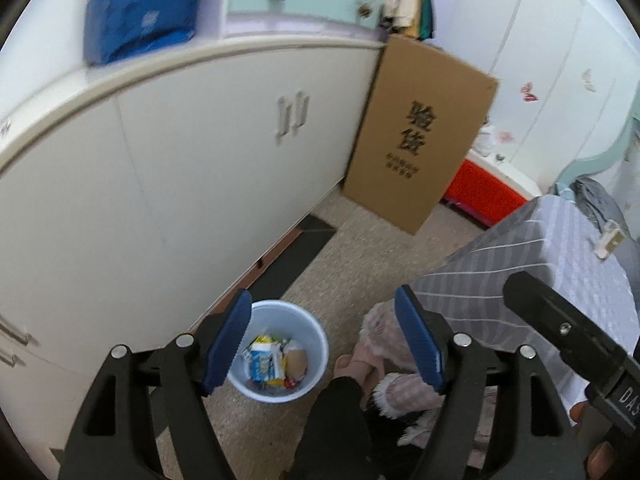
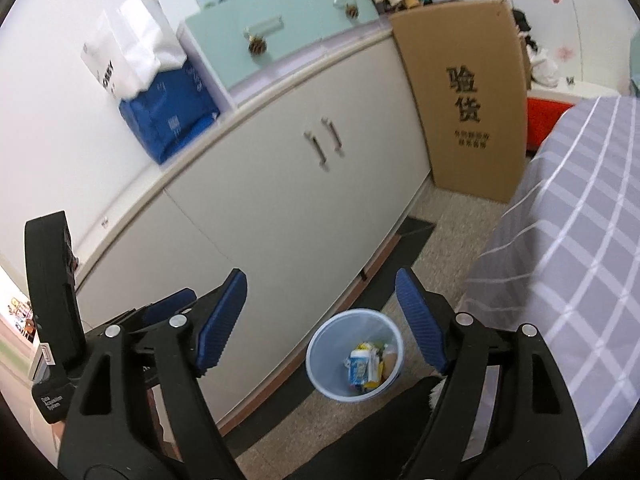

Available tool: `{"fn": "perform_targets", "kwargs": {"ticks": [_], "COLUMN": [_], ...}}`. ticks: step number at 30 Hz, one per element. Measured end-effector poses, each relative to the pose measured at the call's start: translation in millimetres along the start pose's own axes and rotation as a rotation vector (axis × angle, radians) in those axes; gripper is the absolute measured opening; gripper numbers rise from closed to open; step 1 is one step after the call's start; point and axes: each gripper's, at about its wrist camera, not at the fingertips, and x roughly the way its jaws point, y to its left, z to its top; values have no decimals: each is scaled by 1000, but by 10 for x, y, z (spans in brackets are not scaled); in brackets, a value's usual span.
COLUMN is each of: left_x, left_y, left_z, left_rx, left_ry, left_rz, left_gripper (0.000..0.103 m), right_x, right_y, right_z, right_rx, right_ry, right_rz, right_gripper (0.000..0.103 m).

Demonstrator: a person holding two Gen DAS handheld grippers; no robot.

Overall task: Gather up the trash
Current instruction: 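Move both tools to the table and grasp the white paper carton with the right tool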

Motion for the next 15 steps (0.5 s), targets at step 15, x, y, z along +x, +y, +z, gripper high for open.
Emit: {"fn": "perform_targets", "kwargs": {"ticks": [15], "left_x": [46], "left_y": [-1903], "left_z": [277], "left_rx": [176], "left_ry": [-47], "left_rz": [-182], "left_gripper": [72], "right_x": [-1259], "right_y": [-1630], "right_z": [414], "right_rx": [133], "right_ry": [-196], "right_rz": [-284], "right_gripper": [77]}}
